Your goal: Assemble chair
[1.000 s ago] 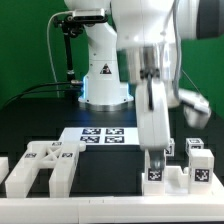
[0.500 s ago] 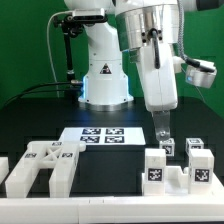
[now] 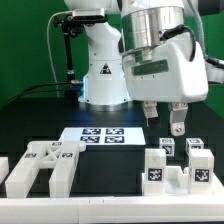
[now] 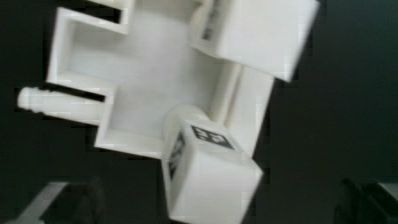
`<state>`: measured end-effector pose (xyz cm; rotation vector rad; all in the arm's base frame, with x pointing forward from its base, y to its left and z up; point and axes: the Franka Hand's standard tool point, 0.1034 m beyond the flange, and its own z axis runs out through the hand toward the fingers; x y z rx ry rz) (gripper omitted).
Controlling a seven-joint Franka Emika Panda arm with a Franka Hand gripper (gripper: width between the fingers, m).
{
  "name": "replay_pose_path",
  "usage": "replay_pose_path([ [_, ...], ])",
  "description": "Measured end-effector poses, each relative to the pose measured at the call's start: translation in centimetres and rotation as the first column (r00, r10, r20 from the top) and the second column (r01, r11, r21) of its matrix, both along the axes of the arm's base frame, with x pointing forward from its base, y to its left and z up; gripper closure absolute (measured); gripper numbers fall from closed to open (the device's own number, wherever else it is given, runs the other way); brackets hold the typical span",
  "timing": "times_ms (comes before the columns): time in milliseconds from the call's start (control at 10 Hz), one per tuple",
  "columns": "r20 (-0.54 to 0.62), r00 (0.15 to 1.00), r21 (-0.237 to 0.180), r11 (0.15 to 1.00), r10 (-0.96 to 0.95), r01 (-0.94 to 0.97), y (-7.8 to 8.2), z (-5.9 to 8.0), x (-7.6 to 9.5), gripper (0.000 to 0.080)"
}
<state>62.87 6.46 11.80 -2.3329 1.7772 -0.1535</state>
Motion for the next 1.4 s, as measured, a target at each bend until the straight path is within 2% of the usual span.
replay_pose_path([
  [200,0.016,0.96,-0.075,0.957,0.281,-0.279,0.4,-0.3,-0.9,0.015],
  [600,0.012,0.841,-0.142,0.833,0.541,-0.535,0.1,-0.5,-0.9,0.015],
  [700,0.025,0.751,-0.232,0.734,0.66,-0.638,-0.5,-1.3,-1.2,0.015],
  [800,-0.003,0.648,-0.315,0.614,0.762,-0.724,-1.4,-2.9,-2.3,0.015],
  [1000,-0.073,0.478,-0.451,0.398,0.875,-0.799,-3.3,-4.8,-3.0,0.015],
  [1100,-0.101,0.423,-0.476,0.33,0.9,-0.815,-3.3,-6.1,-4.0,0.015],
  [1300,-0.134,0.332,-0.497,0.227,0.934,-0.838,-2.7,-7.4,-3.9,0.015],
  [1400,-0.129,0.344,-0.493,0.241,0.93,-0.836,-2.9,-8.0,-3.7,0.015],
])
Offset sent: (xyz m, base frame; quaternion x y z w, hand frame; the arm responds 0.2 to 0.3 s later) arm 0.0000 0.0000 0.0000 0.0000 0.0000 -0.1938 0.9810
